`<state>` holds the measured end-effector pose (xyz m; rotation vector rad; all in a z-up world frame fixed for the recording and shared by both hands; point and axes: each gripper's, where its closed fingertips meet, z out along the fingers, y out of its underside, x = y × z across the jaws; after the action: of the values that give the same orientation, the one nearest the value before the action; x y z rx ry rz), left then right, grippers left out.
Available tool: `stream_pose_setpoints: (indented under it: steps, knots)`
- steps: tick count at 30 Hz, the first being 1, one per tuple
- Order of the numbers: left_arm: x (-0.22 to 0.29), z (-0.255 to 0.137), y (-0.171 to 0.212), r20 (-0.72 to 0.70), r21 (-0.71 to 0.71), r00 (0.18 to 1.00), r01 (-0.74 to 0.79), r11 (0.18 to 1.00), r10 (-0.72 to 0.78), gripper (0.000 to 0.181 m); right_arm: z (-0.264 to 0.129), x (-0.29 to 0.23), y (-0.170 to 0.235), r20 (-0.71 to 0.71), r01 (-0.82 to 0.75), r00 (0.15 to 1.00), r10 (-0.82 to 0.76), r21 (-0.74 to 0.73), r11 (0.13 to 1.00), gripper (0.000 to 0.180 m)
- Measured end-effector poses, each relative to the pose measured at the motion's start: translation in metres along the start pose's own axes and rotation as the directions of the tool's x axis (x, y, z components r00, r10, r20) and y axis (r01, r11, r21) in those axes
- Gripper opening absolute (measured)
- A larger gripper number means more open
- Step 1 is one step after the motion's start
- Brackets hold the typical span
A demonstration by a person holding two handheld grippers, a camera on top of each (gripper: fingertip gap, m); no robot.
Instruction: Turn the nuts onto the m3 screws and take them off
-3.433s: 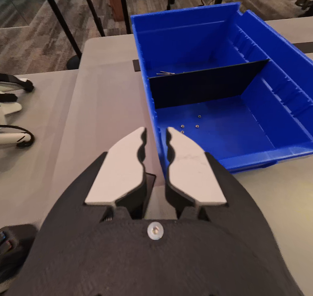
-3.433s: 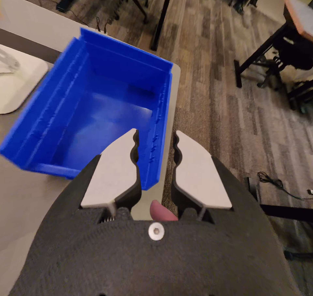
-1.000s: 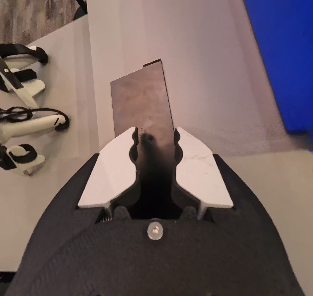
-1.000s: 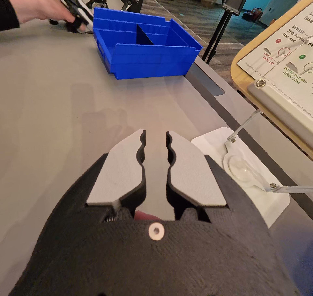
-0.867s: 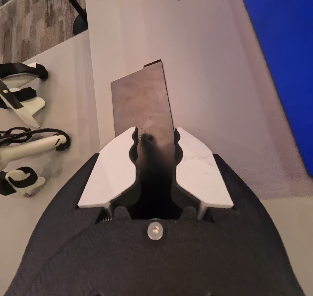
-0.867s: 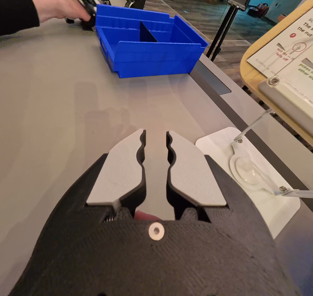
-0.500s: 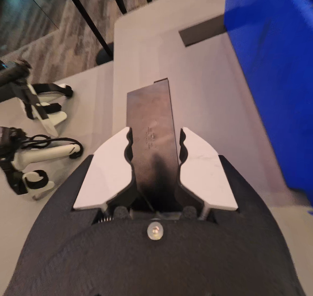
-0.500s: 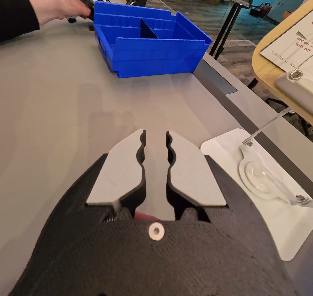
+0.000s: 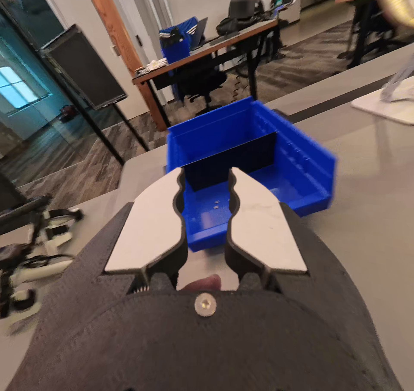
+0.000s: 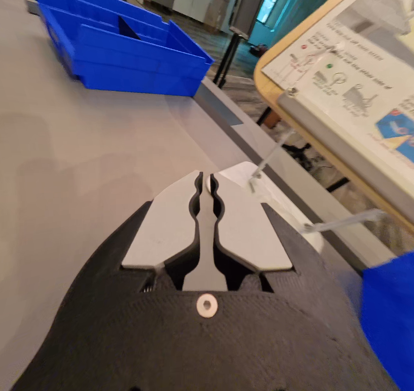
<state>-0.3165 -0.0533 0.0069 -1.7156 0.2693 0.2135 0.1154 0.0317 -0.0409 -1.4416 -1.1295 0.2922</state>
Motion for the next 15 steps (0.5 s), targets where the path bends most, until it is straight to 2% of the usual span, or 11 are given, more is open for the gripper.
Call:
stream_pose_setpoints:
  steps: [2,4,6,12,15]
  knots:
    - [0.036,0.002,-0.008,-0.088,0.027,0.996,0.020,0.999,-0.018,0.037,-0.013,0.024,0.003,-0.111,0.029,0.993,-0.027,0.012,1.000,0.011]
    - [0.063,0.008,-0.014,-0.120,0.034,0.993,0.005,0.999,-0.001,0.048,-0.030,0.052,0.008,-0.208,0.015,0.978,-0.008,0.032,0.999,0.014]
    - [0.095,0.012,-0.030,-0.179,0.092,0.984,0.016,0.996,0.001,0.046,-0.048,0.085,0.016,-0.315,-0.003,0.949,0.019,0.050,0.999,0.020]
    - [0.195,0.044,-0.083,-0.322,0.237,0.946,0.046,0.970,0.034,0.051,-0.093,0.173,0.011,-0.505,-0.099,0.830,0.237,0.285,0.953,0.026]
    - [0.224,0.073,-0.121,-0.377,0.330,0.926,0.148,0.932,-0.014,0.051,-0.101,0.221,0.003,-0.550,-0.135,0.766,0.331,0.366,0.921,0.046]
